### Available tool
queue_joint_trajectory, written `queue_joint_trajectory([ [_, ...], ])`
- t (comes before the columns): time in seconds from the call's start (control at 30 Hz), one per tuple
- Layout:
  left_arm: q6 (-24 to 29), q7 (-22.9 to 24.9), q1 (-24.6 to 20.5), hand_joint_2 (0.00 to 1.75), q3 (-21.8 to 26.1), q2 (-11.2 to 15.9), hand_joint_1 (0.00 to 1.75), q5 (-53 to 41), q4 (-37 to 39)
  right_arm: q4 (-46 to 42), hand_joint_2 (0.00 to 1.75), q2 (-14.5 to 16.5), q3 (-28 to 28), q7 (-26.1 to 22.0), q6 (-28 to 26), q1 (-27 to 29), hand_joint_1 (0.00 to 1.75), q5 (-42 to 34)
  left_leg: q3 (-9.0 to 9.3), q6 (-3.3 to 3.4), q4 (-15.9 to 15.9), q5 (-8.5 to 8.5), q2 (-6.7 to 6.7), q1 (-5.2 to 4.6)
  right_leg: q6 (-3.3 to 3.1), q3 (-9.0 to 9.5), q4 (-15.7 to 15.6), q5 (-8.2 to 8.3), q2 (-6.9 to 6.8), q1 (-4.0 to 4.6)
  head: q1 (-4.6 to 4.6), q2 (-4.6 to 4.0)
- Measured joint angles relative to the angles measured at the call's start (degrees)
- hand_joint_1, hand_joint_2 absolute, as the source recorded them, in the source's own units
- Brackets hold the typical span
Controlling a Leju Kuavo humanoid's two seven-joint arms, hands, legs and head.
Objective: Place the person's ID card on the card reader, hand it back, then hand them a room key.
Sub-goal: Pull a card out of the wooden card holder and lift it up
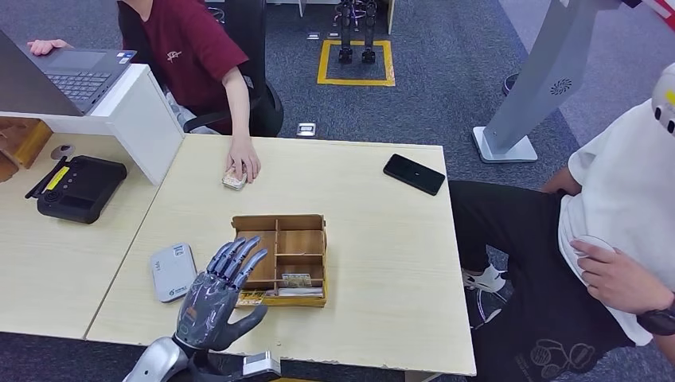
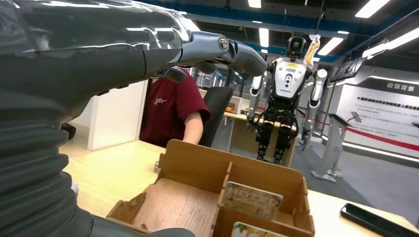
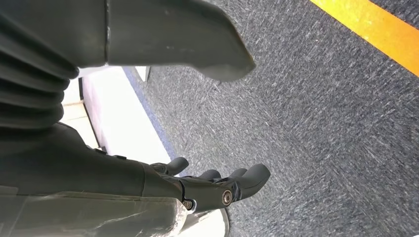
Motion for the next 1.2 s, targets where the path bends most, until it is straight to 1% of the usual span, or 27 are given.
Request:
queue_joint_trajectory([
  [0.23,0.5,0.5,1.0,1.75,-0.1,0.0,0.00,-0.6,1.9,0.0,0.00,0.0,0.0,0.0,0.0,-0.2,0.00,0.1,0.00,0.00,0.0,0.00,0.00,0.00,0.00,0.00,0.0,0.00,0.00,0.00,-0.01,0.00],
  [0.63,0.6,1.1,1.1,1.75,-0.2,-0.3,0.00,-0.6,4.3,-0.1,0.00,0.0,0.0,0.2,0.0,-0.3,0.00,0.4,0.00,0.00,0.0,0.00,0.00,0.00,0.00,0.00,0.0,0.00,0.00,0.00,0.00,0.00],
  [0.87,3.2,4.4,1.0,1.75,-0.2,-0.6,0.00,-5.9,6.1,-0.1,0.00,0.0,0.0,0.2,0.1,-0.4,0.00,0.6,0.00,0.00,0.0,0.00,0.00,0.00,0.00,0.00,0.0,0.00,0.00,0.00,0.00,0.00],
  [1.07,5.7,5.7,0.9,1.75,-0.2,-1.0,0.00,-7.8,8.3,-0.1,0.00,0.0,0.0,0.2,0.6,-0.6,0.00,0.8,0.00,0.00,0.0,0.00,0.00,0.00,0.00,0.00,0.0,0.00,0.00,0.00,0.00,0.00],
  [1.2,5.6,6.9,0.7,1.75,-0.2,-1.3,0.00,-8.2,9.8,-0.1,0.00,0.0,0.0,0.2,0.6,-0.6,0.00,0.8,0.00,0.00,0.0,0.00,0.00,0.00,0.00,0.00,0.0,0.00,0.00,0.00,-0.01,0.00],
])
